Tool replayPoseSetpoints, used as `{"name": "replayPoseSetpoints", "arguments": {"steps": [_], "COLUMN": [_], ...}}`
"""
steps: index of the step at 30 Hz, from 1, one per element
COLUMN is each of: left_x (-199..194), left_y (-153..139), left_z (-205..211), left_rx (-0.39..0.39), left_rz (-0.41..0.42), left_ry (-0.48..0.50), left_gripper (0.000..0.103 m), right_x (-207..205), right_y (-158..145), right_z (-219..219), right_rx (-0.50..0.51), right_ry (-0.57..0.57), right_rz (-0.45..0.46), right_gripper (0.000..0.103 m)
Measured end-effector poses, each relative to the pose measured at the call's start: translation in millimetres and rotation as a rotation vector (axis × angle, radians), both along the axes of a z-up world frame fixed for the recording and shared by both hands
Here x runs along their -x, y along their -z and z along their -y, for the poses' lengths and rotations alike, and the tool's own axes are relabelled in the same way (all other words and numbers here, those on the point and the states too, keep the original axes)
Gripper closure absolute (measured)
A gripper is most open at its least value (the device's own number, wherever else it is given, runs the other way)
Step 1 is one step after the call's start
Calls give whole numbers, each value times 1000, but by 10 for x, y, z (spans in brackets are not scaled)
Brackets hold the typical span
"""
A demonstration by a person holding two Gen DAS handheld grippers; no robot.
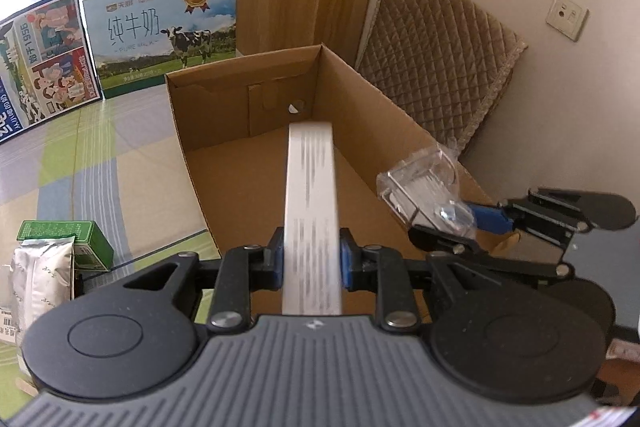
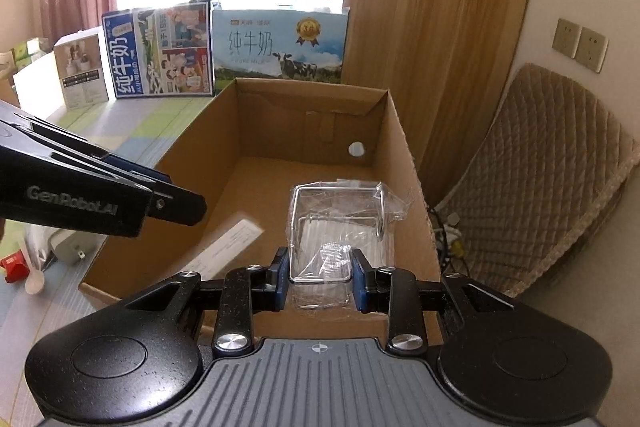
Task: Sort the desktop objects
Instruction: 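Open both tools to drop the box and container into the cardboard box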
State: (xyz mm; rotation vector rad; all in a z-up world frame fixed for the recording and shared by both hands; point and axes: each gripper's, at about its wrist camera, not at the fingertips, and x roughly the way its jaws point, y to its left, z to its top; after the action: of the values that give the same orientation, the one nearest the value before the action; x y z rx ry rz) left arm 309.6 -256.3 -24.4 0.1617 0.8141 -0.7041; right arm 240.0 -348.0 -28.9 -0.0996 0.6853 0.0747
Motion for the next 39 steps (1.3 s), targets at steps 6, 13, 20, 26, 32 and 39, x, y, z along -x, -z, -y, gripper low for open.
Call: {"name": "replayPoseSetpoints", "arguments": {"steps": [6,13,20,26,32,39], "left_x": [88,214,426,659,947,1316], "left_y": [-64,-112,-168,-159,-77,-11], "left_z": [-139,-359,-624,-899,-1196,-1680], "left_rx": [5,16,38,67,54,36], "left_rz": [24,33,36,3,-24,-40], "left_ry": [-9,-44,-83,-123,-155,-216], "left_gripper": [77,76,71,66,60,22], "right_x": [18,107,394,775,1075,1334], "right_y": [8,-67,-182,-314,-386,-334], "right_z": [-1,-28,-31,-150,-381,-695], "right_rx": [-17,-20,-68,-105,-132,-154], "right_ry": [4,-17,14,3,-55,-116], "right_rz": [2,72,66,72,47,26], "right_gripper": [75,54,53,42,20,8]}}
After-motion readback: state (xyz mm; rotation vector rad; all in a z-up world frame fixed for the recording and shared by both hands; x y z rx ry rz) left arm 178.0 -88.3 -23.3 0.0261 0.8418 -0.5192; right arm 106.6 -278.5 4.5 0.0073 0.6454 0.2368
